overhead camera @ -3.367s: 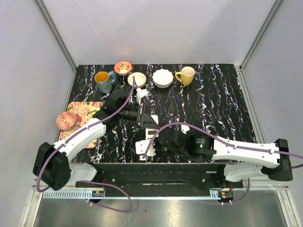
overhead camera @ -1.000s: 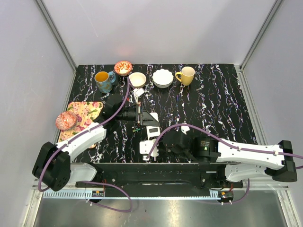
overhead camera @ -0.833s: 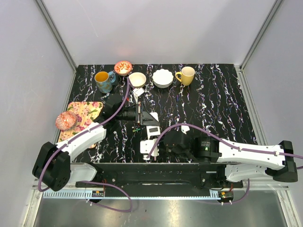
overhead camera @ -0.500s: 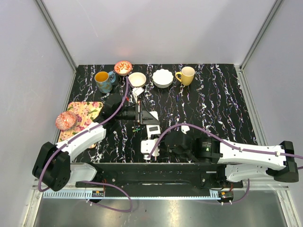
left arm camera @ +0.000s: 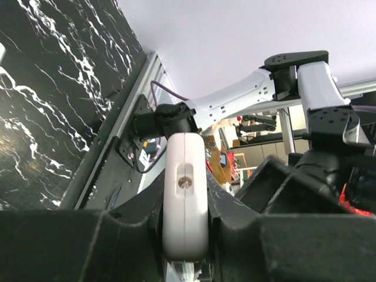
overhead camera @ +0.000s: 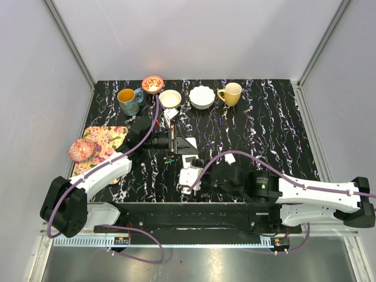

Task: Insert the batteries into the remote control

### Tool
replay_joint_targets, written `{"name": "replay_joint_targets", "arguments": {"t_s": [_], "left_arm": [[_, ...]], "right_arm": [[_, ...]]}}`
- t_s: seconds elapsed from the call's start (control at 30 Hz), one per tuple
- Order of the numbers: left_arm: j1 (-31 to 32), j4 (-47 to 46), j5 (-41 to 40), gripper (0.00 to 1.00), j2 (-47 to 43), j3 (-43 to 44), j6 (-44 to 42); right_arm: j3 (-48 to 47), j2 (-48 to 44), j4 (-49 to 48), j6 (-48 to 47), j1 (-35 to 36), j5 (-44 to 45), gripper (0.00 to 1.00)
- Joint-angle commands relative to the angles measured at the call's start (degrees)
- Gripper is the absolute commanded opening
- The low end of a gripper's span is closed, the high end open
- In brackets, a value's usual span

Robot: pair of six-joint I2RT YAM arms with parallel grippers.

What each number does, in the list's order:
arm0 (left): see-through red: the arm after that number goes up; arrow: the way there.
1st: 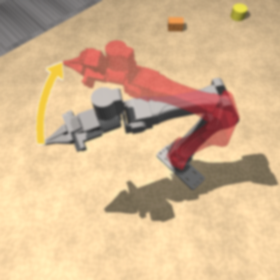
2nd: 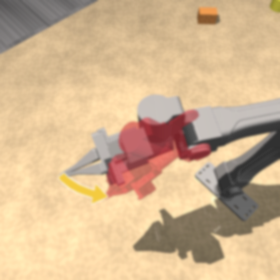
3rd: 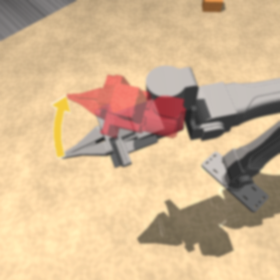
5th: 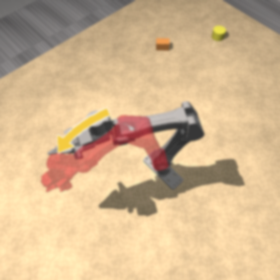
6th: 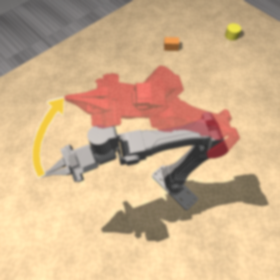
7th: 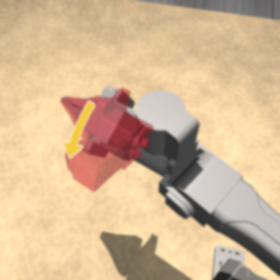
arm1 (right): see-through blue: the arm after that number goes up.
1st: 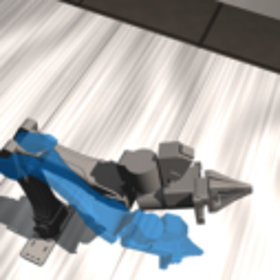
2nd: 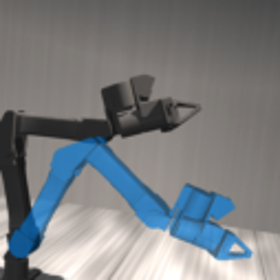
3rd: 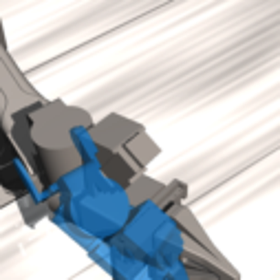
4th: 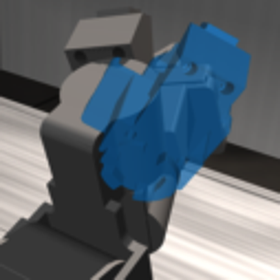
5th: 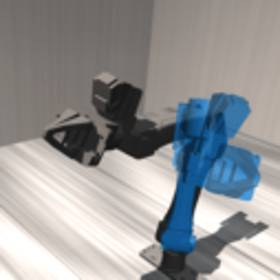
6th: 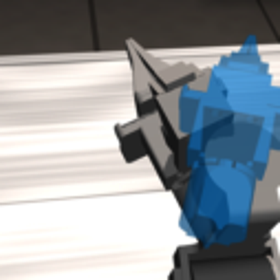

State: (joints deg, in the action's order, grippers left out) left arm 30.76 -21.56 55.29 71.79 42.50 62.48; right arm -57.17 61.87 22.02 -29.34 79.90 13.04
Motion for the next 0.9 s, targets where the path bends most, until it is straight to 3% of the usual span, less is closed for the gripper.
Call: {"name": "replay_joint_targets", "arguments": {"t_s": [0.0, 0.4, 0.5, 0.6, 0.63, 0.73, 0.87], "left_arm": [[1.58, 0.29, 4.04, 0.0, -0.77, -1.28, -1.3], [2.28, -1.37, 3.16, 0.0, -0.69, -2.6, -1.66], [2.02, -2.25, 1.15, 0.0, -1.03, -2.77, -1.83], [1.41, -4.01, -2.63, 0.0, -1.65, -3.3, -1.92], [1.32, -4.88, -4.82, 0.0, -1.91, -3.3, -1.83], [0.88, -7.25, -9.39, 0.0, -2.27, -3.74, -0.61], [0.79, -11.22, -13.0, 0.0, -2.09, -4.62, 2.12]], "right_arm": [[-1.19, -3.94, -12.43, -0.28, -0.97, 8.85, 0.77], [-1.02, -8.32, -20.08, 7.18, -3.96, 11.82, 0.82], [5.2, -13.67, -26.66, 14.55, -5.54, 18.67, 0.84], [9.68, -18.43, -26.6, 30.87, -9.92, 22.12, 0.86], [10.84, -19.23, -24.76, 39.36, -12.2, 19.6, 0.84], [12.87, -18.89, -19.24, 52.05, -13.54, 15.19, 0.82], [12.25, -15.73, -15.69, 60.7, -13.72, 8.16, 0.85]]}}
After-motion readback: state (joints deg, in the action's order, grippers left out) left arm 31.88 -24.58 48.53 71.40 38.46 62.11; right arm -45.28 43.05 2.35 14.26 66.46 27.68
